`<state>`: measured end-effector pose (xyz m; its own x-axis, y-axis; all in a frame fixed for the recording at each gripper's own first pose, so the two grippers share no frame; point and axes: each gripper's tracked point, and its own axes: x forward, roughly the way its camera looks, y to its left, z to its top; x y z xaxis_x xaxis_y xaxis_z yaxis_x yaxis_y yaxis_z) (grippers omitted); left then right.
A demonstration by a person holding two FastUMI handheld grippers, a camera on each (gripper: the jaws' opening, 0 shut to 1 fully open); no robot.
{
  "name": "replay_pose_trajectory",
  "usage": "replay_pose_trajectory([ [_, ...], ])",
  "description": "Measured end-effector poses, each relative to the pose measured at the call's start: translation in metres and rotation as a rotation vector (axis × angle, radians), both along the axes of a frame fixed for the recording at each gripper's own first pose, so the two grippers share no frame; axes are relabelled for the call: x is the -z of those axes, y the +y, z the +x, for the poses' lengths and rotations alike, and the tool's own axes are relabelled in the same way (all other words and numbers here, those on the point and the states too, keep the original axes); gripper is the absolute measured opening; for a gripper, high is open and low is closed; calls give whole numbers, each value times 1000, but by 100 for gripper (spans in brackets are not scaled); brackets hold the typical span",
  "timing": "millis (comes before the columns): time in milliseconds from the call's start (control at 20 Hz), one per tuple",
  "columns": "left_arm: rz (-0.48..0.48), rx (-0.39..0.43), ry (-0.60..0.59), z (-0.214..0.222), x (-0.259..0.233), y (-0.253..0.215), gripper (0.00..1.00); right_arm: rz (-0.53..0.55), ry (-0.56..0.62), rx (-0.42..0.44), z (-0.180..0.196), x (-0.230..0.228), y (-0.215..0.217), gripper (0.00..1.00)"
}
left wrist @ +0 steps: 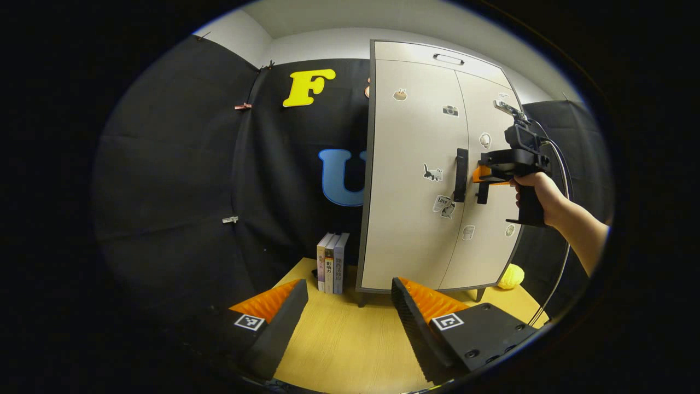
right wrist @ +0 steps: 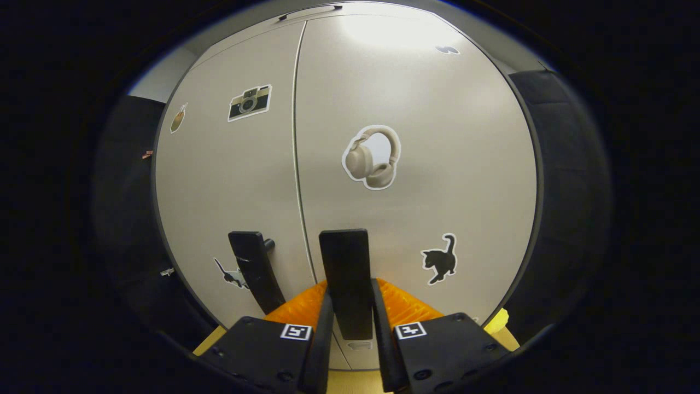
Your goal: Open the right door of the double-door shoe cabinet with the right hand, and open the left door with the left hand.
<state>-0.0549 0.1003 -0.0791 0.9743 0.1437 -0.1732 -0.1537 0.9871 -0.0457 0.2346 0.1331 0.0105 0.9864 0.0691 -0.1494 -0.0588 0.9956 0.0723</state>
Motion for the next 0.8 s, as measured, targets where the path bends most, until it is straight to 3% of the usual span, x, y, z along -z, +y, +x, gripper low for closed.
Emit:
replay_pose_trajectory([
  [50, 0, 1, -1, 0, -1, 0, 95, -11, 2, -5, -1, 1, 0, 38],
  [250, -2, 7, -2, -1, -2, -3, 95, -17, 6, -3, 0, 3, -1, 34],
  [500, 2, 4, -23, -6, -9, -6, 95, 5, 35, -40, -5, 3, 0, 16],
  [800, -6, -7, -15, -12, -10, -16, 95, 20, 52, -105, -17, 1, -4, 16],
])
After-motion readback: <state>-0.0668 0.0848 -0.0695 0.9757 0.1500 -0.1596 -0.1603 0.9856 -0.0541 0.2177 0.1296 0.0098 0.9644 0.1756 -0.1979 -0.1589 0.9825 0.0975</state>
